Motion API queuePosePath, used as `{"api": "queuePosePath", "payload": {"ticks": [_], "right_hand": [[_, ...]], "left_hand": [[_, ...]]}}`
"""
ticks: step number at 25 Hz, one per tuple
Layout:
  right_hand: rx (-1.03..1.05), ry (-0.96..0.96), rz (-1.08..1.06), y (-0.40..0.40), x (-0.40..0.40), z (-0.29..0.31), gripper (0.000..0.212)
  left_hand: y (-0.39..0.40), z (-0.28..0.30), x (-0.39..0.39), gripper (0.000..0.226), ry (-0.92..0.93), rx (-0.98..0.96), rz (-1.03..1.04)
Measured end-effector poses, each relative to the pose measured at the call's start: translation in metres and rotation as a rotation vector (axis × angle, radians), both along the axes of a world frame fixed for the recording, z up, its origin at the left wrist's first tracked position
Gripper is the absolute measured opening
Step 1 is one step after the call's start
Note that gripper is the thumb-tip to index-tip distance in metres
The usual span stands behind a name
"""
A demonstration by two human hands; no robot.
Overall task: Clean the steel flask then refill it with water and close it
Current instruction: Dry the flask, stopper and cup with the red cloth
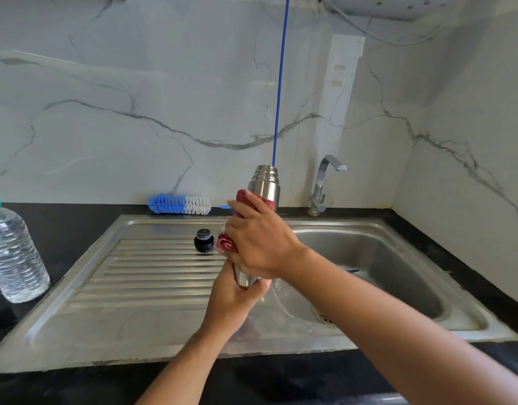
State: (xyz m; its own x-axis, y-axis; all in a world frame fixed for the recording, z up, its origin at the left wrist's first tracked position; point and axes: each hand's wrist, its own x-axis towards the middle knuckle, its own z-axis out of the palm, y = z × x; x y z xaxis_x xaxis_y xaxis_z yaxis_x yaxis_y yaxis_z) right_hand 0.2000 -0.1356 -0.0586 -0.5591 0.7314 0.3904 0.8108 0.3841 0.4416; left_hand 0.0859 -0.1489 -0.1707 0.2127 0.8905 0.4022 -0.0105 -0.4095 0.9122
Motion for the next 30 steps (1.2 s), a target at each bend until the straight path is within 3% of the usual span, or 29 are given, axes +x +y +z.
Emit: {"api": "queuePosePath", "payload": {"ticks": [2, 4, 7, 10, 15, 18, 19, 21, 23, 26, 28, 30], "right_hand": [[0.087, -0.04, -0.04, 0.009, 0.002, 0.025, 0.062], [0.19, 0.068, -0.114, 0.02, 0.004, 0.048, 0.064], [0.239, 0.616, -0.159, 0.038, 0.013, 0.059, 0.059], [0.044, 1.421, 0.105, 0.017, 0.008, 0.056, 0.05], [-0.311, 1.884, 0.094, -0.02, -0.008, -0.006, 0.04], [-0.756, 2.277, 0.022, -0.004, 0.013, -0.024, 0.055], [-0.913, 2.324, 0.037, -0.003, 0.019, -0.023, 0.061], [-1.023, 2.327, 0.086, -0.002, 0.019, -0.023, 0.065], [-0.959, 2.352, 0.057, 0.002, 0.015, -0.022, 0.064], [-0.822, 2.278, -0.022, -0.002, 0.007, -0.029, 0.06], [-0.706, 2.081, -0.044, -0.012, -0.007, -0.036, 0.047], [-0.542, 1.703, -0.054, -0.022, -0.021, -0.047, 0.042]], "left_hand": [[-0.002, 0.0, -0.002, 0.049, 0.002, 0.04, 0.053], [-0.004, 0.002, -0.002, 0.047, -0.005, 0.055, 0.066], [-0.004, 0.001, -0.001, 0.049, -0.031, 0.06, 0.05], [-0.005, -0.001, -0.001, 0.055, -0.019, 0.05, 0.024], [-0.005, 0.004, -0.005, 0.061, -0.057, -0.036, -0.036], [-0.007, 0.006, -0.005, 0.053, -0.073, -0.124, -0.205], [-0.008, 0.005, -0.004, 0.054, -0.095, -0.157, -0.265], [-0.006, 0.003, -0.001, 0.057, -0.175, -0.202, -0.299], [0.0, 0.003, -0.001, 0.058, -0.275, -0.249, -0.231], [0.009, 0.005, -0.004, 0.045, -0.28, -0.255, -0.05], [0.014, 0.004, -0.005, 0.037, -0.206, -0.248, 0.056], [0.015, 0.003, -0.006, 0.036, -0.07, -0.175, 0.119]]}}
